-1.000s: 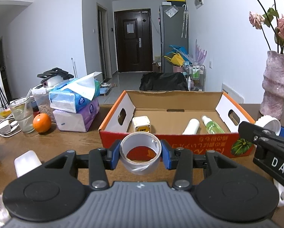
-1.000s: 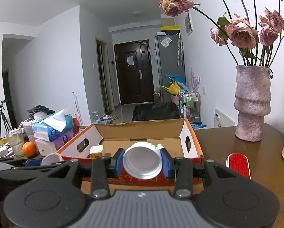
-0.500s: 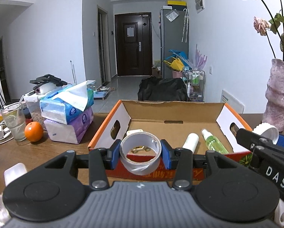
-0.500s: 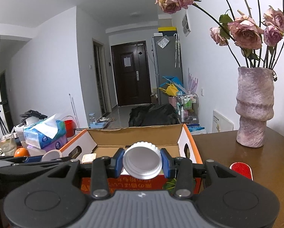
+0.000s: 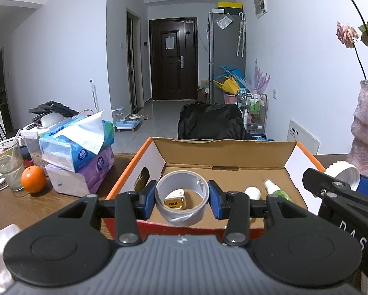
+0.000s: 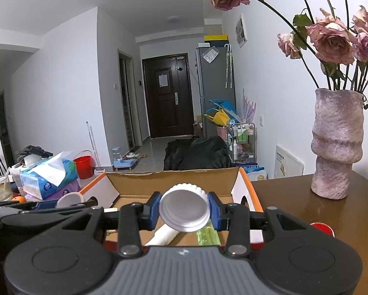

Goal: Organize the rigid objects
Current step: 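Carry the tape roll and white cap with both tools into the box, then open both tools to release the tape roll and cap in the box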

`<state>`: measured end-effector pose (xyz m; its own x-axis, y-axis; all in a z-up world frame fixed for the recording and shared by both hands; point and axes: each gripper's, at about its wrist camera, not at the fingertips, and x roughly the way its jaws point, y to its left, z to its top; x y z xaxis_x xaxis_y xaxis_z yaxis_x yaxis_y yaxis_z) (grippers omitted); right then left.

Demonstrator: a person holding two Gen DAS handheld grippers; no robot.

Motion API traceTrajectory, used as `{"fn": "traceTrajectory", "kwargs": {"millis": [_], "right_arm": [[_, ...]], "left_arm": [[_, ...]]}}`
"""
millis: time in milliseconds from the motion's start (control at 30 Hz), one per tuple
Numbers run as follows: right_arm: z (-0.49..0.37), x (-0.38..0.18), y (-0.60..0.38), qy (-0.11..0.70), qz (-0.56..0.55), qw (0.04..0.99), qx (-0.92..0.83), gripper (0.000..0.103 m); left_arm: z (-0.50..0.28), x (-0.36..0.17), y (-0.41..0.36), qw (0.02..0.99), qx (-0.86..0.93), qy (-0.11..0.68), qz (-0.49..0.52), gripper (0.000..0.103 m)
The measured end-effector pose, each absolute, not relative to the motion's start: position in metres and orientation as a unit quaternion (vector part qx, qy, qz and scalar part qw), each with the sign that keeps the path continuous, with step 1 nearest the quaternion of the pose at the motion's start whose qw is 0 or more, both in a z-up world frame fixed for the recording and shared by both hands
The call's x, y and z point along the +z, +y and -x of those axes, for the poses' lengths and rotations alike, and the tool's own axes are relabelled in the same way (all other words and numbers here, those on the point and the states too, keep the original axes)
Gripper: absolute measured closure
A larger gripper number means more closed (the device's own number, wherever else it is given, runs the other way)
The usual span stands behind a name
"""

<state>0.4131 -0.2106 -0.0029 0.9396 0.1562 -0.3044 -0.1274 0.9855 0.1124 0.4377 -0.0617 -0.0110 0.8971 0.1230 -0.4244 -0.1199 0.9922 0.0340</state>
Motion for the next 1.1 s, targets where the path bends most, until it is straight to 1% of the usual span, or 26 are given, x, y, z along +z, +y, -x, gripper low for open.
{"fn": "traceTrajectory", "kwargs": {"millis": [1100], "right_arm": [[-0.495,-0.019,-0.194,0.179,-0.042,0.982,0.053,0.064]], "left_arm": [[-0.518,-0.022,-0.053,0.969,0.103,0.226,-0.006,0.058]]}}
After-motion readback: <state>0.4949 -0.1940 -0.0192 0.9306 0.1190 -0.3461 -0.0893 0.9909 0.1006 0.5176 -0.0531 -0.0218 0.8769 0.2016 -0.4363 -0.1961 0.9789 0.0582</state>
